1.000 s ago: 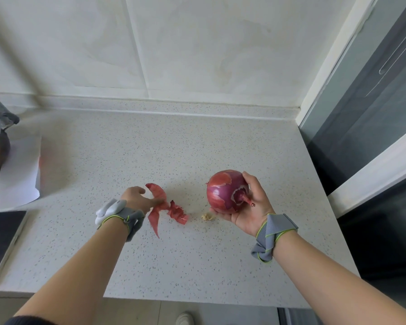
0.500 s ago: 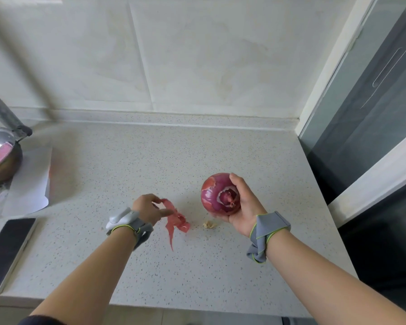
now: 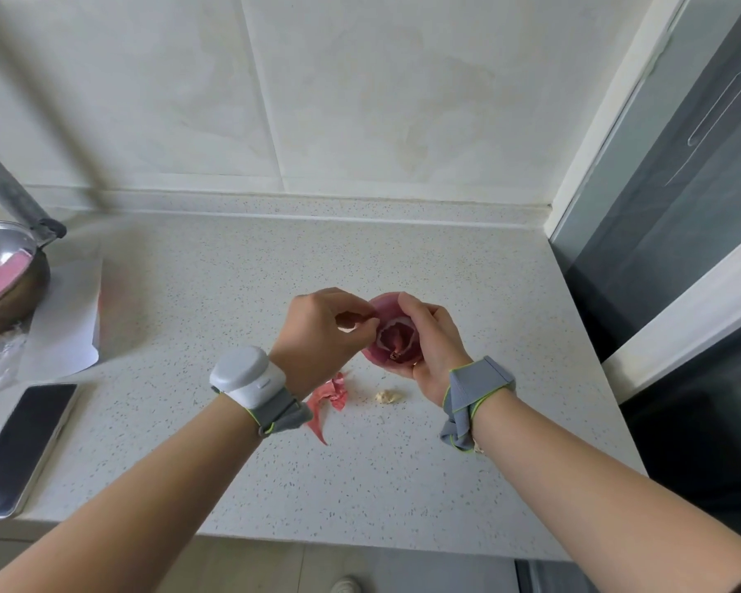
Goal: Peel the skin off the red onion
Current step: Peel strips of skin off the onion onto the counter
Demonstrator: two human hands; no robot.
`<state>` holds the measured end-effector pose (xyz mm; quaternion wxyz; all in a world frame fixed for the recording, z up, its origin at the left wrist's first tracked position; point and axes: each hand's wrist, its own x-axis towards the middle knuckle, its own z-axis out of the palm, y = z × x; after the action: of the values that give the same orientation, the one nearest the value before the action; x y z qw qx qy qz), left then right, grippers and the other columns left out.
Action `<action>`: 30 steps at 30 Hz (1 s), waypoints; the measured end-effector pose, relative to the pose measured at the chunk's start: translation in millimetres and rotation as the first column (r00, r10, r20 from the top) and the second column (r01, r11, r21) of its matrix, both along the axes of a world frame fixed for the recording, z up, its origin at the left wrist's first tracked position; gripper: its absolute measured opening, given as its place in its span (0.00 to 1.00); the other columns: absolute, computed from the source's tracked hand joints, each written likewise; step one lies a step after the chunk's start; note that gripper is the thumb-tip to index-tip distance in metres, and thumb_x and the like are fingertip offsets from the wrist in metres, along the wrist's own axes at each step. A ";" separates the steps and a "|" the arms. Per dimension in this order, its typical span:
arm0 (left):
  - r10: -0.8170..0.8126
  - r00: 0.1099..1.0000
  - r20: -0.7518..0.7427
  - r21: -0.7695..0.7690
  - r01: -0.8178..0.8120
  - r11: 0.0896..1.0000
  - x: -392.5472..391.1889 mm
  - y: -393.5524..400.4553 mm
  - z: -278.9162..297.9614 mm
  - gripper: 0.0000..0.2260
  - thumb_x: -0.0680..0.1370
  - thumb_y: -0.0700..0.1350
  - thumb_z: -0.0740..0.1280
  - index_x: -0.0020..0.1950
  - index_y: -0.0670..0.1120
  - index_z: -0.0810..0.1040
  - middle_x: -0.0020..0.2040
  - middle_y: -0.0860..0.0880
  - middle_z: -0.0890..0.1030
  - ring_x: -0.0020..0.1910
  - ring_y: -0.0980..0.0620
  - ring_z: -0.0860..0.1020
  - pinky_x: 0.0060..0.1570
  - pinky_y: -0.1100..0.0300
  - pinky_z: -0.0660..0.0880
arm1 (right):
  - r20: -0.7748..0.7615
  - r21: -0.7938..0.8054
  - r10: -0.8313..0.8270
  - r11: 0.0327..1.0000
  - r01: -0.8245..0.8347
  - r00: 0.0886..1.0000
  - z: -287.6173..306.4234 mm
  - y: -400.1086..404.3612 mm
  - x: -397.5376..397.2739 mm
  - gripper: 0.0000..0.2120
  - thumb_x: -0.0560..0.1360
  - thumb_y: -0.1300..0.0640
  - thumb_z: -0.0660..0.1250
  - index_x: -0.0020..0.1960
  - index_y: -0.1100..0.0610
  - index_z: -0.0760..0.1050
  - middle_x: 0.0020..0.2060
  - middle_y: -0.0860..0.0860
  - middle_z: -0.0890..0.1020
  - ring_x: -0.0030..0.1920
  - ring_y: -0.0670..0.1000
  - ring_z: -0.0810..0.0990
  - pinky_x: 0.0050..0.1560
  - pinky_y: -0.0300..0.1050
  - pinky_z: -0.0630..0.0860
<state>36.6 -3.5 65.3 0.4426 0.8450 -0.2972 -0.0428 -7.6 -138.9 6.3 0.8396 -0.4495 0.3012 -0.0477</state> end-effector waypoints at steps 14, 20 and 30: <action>0.056 0.996 0.075 0.018 -0.057 0.998 -0.3 -1.4 -5.3 0.06 0.71 0.36 0.68 0.45 0.39 0.84 0.41 0.44 0.84 0.40 0.48 0.81 0.46 0.58 0.80 | -0.046 -0.053 -0.010 0.999 0.008 0.999 -2.4 1.3 -0.1 0.40 0.58 0.41 0.75 0.63 0.60 0.70 0.59 0.62 0.78 0.56 0.62 0.80 0.45 0.62 0.80; 0.139 0.989 -0.055 0.019 -0.139 0.990 1.3 -6.3 -2.3 0.06 0.72 0.37 0.66 0.42 0.41 0.83 0.31 0.52 0.79 0.24 0.62 0.74 0.25 0.73 0.71 | -0.065 -0.016 -0.036 0.999 0.035 0.997 0.2 0.3 0.1 0.37 0.57 0.42 0.74 0.62 0.58 0.72 0.59 0.61 0.78 0.57 0.61 0.80 0.46 0.64 0.80; -0.031 0.803 -0.595 -0.231 -0.134 0.964 19.9 6.5 -5.5 0.10 0.74 0.34 0.63 0.38 0.42 0.81 0.37 0.47 0.85 0.41 0.48 0.82 0.49 0.60 0.80 | -0.039 0.038 0.059 0.998 -0.058 0.997 5.8 -3.9 -6.2 0.13 0.74 0.47 0.61 0.50 0.53 0.78 0.48 0.56 0.81 0.47 0.56 0.80 0.37 0.50 0.80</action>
<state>56.5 3.0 59.9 0.6218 0.7308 -0.1239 -0.2530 -13.8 -142.8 12.1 0.8427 -0.4433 0.3053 -0.0086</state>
